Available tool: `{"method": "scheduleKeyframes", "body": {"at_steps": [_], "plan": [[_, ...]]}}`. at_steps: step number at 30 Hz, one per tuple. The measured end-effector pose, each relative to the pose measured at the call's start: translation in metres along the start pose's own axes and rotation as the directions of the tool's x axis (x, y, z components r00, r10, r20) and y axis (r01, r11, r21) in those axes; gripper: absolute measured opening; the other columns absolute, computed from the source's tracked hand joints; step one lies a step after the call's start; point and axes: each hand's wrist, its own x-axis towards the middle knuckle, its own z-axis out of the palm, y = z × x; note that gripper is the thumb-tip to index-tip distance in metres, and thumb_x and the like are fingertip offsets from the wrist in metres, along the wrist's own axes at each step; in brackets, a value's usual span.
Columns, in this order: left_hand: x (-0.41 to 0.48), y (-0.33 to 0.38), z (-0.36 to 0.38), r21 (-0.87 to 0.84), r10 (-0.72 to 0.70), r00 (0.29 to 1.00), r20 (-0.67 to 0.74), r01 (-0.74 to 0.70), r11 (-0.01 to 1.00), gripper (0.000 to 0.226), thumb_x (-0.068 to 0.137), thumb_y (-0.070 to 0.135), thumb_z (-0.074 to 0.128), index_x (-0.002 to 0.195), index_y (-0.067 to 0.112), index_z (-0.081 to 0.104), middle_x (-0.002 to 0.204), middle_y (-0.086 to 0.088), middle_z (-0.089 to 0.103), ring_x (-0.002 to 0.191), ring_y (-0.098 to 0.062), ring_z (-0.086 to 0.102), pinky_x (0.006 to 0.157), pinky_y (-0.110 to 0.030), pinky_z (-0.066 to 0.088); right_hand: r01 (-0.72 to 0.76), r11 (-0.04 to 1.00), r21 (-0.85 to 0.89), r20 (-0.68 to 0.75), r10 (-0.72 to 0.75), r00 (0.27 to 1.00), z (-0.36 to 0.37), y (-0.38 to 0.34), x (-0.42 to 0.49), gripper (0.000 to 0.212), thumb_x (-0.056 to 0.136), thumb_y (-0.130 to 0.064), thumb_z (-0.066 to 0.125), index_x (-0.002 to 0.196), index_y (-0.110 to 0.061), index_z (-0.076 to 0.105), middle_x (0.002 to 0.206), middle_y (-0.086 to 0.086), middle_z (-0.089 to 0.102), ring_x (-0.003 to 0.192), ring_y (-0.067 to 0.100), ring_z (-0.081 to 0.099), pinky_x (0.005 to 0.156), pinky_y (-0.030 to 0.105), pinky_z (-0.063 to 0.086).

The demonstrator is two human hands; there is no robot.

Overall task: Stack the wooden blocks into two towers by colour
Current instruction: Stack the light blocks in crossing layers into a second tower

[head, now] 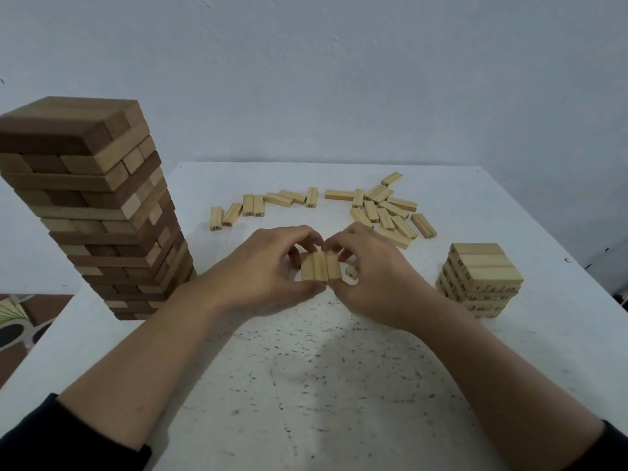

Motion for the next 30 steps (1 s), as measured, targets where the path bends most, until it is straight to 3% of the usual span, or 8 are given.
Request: {"method": "scheduleKeyframes", "body": {"at_steps": [3,7,12,16,20,30], "plan": [[0.0,0.0,0.001,0.014,-0.011,1.0,-0.022,0.012,1.0,0.059,0.076,0.048,0.085,0.128,0.032,0.06,0.115,0.018,0.062,0.099,0.001,0.062,0.082,-0.018,0.051,-0.018,1.0,-0.005,0.0,0.018,1.0,0.0,0.002,-0.001,0.054,0.088,-0.024,0.074,0.139,-0.017,0.055,0.123,-0.006,0.049,0.11,0.011,0.051,0.085,0.021,0.046],[0.001,-0.001,0.0,0.024,-0.07,0.996,-0.051,0.072,0.997,0.067,0.071,0.055,0.085,0.129,0.026,0.065,0.108,0.015,0.06,0.096,0.003,0.061,0.087,-0.019,0.05,-0.062,0.992,-0.106,0.073,0.07,0.995,-0.003,0.006,0.001,0.06,0.091,-0.036,0.071,0.144,-0.019,0.05,0.134,-0.005,0.05,0.129,0.014,0.038,0.096,0.021,0.029],[0.0,-0.001,-0.002,0.07,-0.061,0.998,0.017,0.06,0.996,0.053,0.077,0.056,0.08,0.12,0.029,0.069,0.106,0.013,0.056,0.095,0.003,0.056,0.076,-0.006,0.042,-0.074,0.993,-0.096,0.123,0.086,0.989,-0.007,0.008,0.004,0.05,0.091,-0.038,0.071,0.136,-0.021,0.058,0.129,-0.007,0.054,0.125,0.011,0.04,0.095,0.023,0.027],[0.0,-0.002,-0.002,0.051,-0.068,0.997,0.025,0.067,0.996,0.054,0.073,0.059,0.081,0.117,0.03,0.068,0.106,0.013,0.057,0.096,0.002,0.056,0.079,-0.009,0.044,-0.066,0.995,-0.075,0.13,0.075,0.989,-0.006,0.011,0.003,0.051,0.088,-0.039,0.075,0.134,-0.022,0.061,0.126,-0.008,0.056,0.123,0.012,0.045,0.094,0.022,0.029],[-0.001,-0.002,-0.004,0.062,-0.067,0.996,0.053,0.064,0.996,0.068,0.07,0.063,0.081,0.128,0.03,0.064,0.108,0.014,0.055,0.1,0.002,0.057,0.084,-0.015,0.045,-0.059,0.995,-0.077,0.14,0.069,0.988,-0.006,0.011,0.003,0.059,0.087,-0.044,0.075,0.138,-0.022,0.057,0.129,-0.008,0.055,0.125,0.011,0.043,0.095,0.024,0.03],[-0.003,-0.001,-0.008,0.064,-0.039,0.995,0.097,0.033,0.997,0.044,0.082,0.053,0.078,0.119,0.033,0.065,0.11,0.016,0.054,0.102,0.003,0.055,0.09,-0.021,0.047,-0.05,0.995,-0.09,0.206,0.067,0.976,-0.008,0.012,0.004,0.056,0.086,-0.052,0.072,0.134,-0.026,0.059,0.121,-0.006,0.053,0.12,0.014,0.039,0.091,0.026,0.029]]}}
